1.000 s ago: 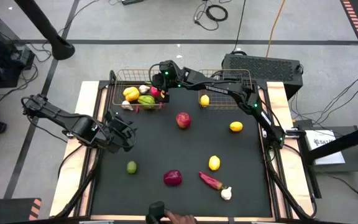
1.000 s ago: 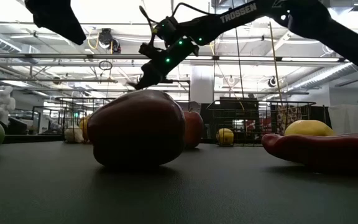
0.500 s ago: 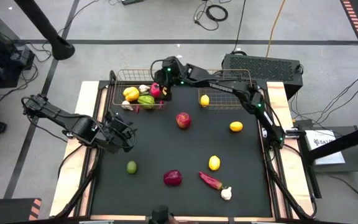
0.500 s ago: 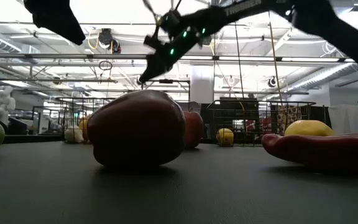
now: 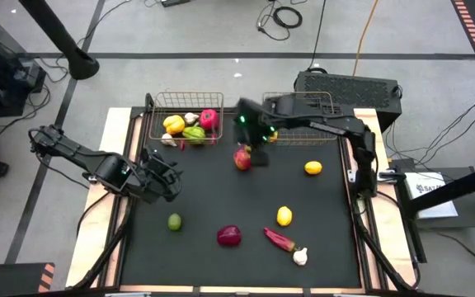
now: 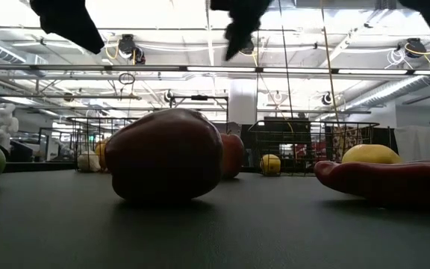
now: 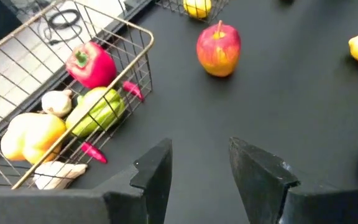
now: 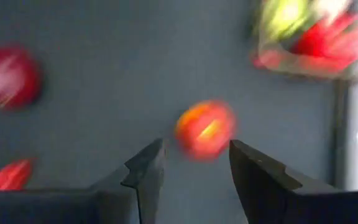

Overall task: Sort produce into baskets
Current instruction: Put the red chili pepper into the left wire basket

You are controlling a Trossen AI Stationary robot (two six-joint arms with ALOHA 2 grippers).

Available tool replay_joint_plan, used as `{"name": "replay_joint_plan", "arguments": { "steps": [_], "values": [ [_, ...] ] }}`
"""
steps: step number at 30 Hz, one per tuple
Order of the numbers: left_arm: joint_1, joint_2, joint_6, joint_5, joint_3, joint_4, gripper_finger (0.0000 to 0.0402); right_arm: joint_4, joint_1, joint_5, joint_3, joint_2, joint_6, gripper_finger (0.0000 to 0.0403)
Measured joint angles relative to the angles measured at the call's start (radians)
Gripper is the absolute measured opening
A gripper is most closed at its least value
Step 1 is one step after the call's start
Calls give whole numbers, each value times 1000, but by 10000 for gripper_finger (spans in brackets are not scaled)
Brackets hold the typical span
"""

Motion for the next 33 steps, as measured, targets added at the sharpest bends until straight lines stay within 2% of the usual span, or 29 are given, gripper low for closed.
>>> {"name": "replay_joint_plan", "arguments": {
  "steps": [2,6,13,18,24,33],
  "values": [
    [0,5,1,-13,0,35,166,-49,34,-10,-50,-34,46,171],
    [0,16,1,-16,0,80,166,39,106,-3,-240,-149,119,171],
    [0,56,-26,-16,0,81,166,453,189,71,-733,-389,272,171],
    [2,108,-24,-45,0,144,166,644,226,76,-975,-485,338,171],
    [3,213,42,-69,0,262,167,656,226,82,-1064,-504,355,171],
    [24,369,167,-67,0,433,167,712,227,81,-1066,-516,286,171]
  ]
}}
